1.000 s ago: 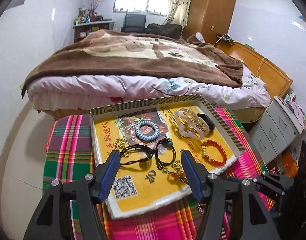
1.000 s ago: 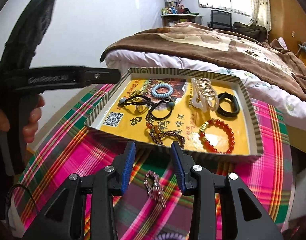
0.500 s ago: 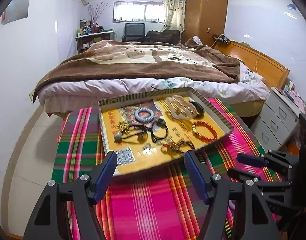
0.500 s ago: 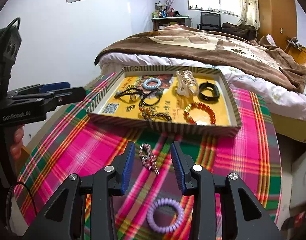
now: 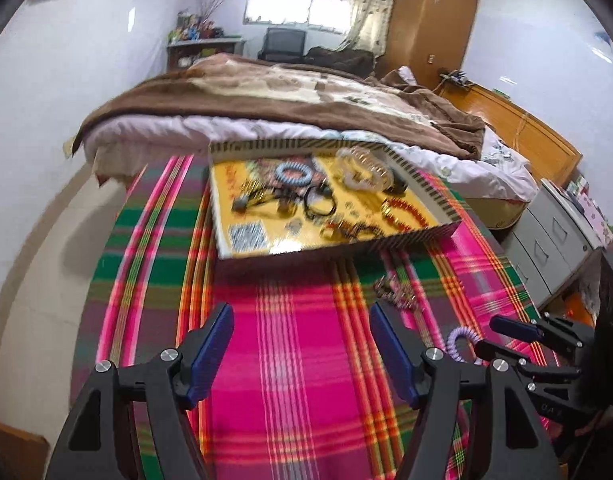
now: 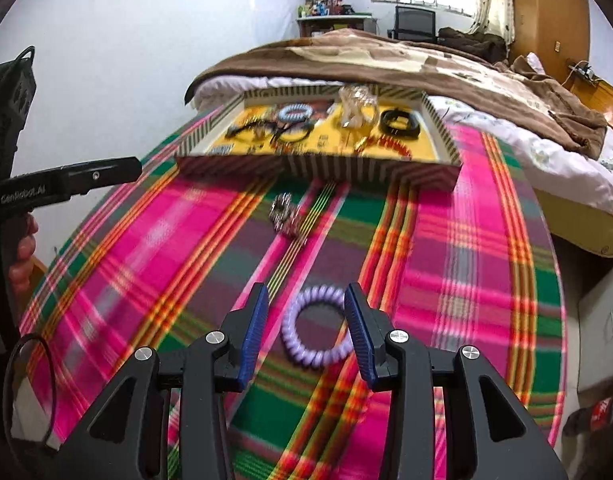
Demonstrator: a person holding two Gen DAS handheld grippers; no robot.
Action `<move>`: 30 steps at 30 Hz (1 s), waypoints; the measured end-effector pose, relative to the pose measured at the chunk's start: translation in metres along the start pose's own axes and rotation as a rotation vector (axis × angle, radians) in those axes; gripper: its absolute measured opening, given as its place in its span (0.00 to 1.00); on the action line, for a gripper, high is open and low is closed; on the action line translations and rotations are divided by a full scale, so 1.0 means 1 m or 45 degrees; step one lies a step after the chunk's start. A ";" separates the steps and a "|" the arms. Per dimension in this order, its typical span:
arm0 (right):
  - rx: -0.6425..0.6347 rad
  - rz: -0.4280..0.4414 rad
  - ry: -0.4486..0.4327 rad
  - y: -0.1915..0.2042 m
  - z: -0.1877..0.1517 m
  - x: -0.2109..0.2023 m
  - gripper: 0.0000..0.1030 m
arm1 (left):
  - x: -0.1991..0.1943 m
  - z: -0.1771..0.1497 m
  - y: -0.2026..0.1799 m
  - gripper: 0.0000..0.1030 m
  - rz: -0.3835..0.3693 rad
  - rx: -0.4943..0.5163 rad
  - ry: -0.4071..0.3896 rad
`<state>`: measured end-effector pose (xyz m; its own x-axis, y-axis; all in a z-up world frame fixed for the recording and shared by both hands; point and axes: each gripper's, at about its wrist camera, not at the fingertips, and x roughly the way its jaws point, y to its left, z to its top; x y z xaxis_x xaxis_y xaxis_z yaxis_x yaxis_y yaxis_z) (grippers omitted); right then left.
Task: Organize jewelry
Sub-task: 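Grasp the lavender coil hair tie with the right gripper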
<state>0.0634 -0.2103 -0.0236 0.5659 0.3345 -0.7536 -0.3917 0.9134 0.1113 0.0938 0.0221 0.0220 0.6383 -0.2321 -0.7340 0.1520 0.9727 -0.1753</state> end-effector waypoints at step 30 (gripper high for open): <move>0.034 -0.120 -0.015 -0.004 -0.024 0.004 0.09 | 0.029 -0.015 -0.018 0.68 -0.039 0.003 0.127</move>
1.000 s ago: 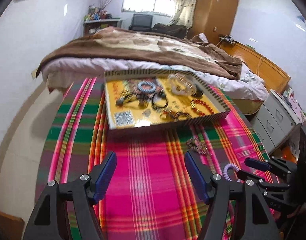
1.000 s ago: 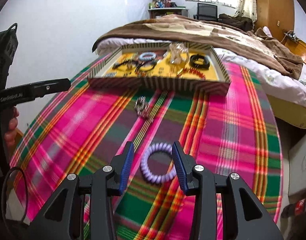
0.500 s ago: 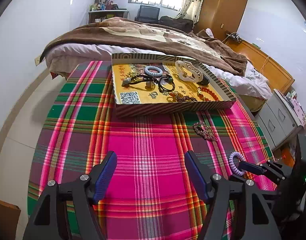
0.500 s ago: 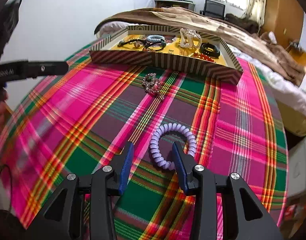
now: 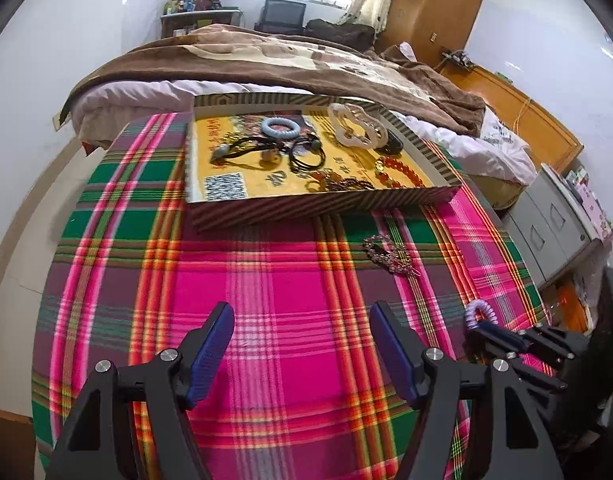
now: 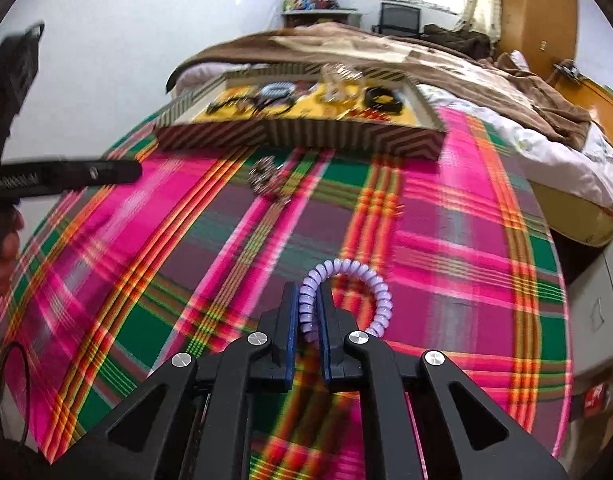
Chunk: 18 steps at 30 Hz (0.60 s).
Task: Organize jewelry
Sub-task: 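Grasp the lavender coil hair tie with the right gripper, then lift the lavender hair tie with the right gripper while the left gripper grasps the beaded silver bracelet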
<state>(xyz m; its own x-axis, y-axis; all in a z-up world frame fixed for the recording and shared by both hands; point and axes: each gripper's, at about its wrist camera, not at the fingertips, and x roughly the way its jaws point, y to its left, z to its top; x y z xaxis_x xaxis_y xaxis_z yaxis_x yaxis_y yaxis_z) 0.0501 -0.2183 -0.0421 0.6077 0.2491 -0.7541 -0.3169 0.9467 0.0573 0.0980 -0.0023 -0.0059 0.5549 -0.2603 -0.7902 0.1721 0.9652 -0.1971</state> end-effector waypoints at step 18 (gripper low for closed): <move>0.124 -0.106 -0.136 -0.056 0.002 -0.041 0.09 | 0.081 0.036 -0.068 0.82 -0.068 0.094 0.109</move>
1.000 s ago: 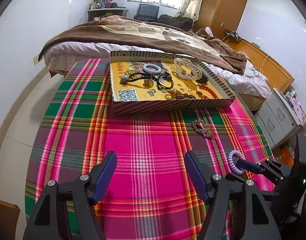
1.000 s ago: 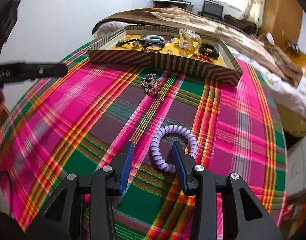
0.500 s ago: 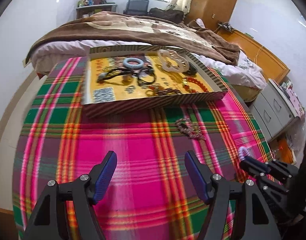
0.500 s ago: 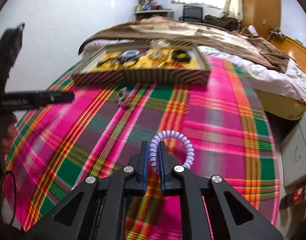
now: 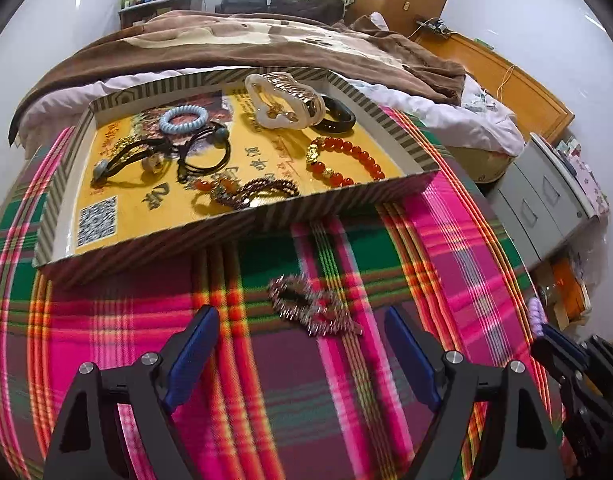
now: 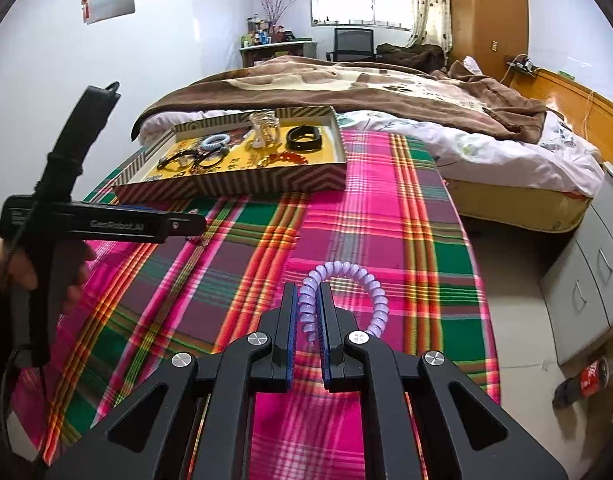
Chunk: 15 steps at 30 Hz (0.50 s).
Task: Organize jewelry
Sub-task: 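Lift the lavender hair tie with the right gripper while the left gripper grasps the beaded silver bracelet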
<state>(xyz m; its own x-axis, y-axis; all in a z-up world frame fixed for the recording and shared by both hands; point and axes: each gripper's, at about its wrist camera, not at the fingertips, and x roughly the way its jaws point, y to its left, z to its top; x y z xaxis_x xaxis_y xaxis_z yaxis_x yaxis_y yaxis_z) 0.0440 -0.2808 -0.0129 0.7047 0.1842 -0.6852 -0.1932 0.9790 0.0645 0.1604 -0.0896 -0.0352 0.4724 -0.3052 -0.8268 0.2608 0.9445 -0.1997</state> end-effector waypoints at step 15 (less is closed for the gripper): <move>-0.007 0.003 -0.007 -0.005 0.002 0.005 0.09 | 0.009 0.003 0.001 0.35 0.133 0.004 -0.031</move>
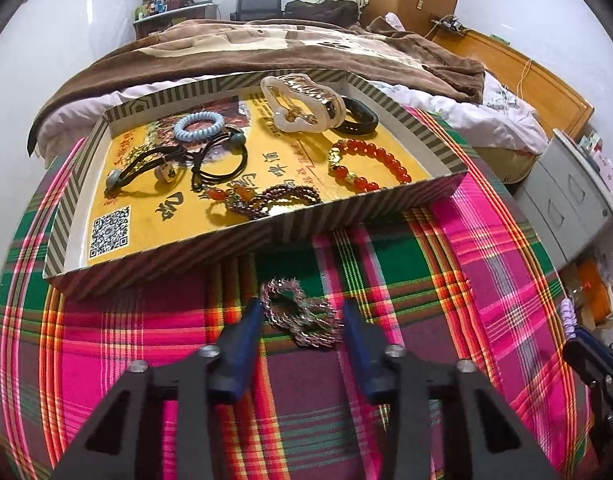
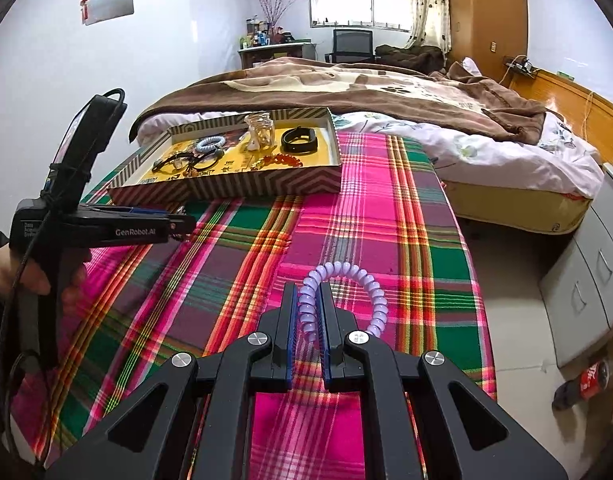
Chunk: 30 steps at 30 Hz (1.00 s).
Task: Organize jewelry
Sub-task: 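Lift the lavender hair tie with the right gripper while the left gripper grasps the beaded silver bracelet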
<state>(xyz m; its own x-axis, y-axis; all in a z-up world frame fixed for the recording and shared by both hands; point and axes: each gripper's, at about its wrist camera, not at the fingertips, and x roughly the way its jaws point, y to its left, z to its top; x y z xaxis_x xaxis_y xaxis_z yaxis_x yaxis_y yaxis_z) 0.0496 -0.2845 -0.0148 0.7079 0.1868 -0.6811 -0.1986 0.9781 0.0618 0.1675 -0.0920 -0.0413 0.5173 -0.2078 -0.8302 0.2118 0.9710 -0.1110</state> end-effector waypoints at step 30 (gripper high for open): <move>-0.042 0.004 -0.062 0.016 0.024 -0.006 0.09 | -0.076 -0.001 0.053 0.06 -0.033 -0.050 -0.173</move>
<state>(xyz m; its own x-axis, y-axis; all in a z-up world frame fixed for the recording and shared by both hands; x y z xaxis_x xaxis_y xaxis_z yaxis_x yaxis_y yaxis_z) 0.0586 -0.2678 0.0073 0.7394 0.1951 -0.6444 -0.2226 0.9741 0.0396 0.1382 -0.0244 0.0157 0.6200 -0.2442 -0.7456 0.1953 0.9684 -0.1548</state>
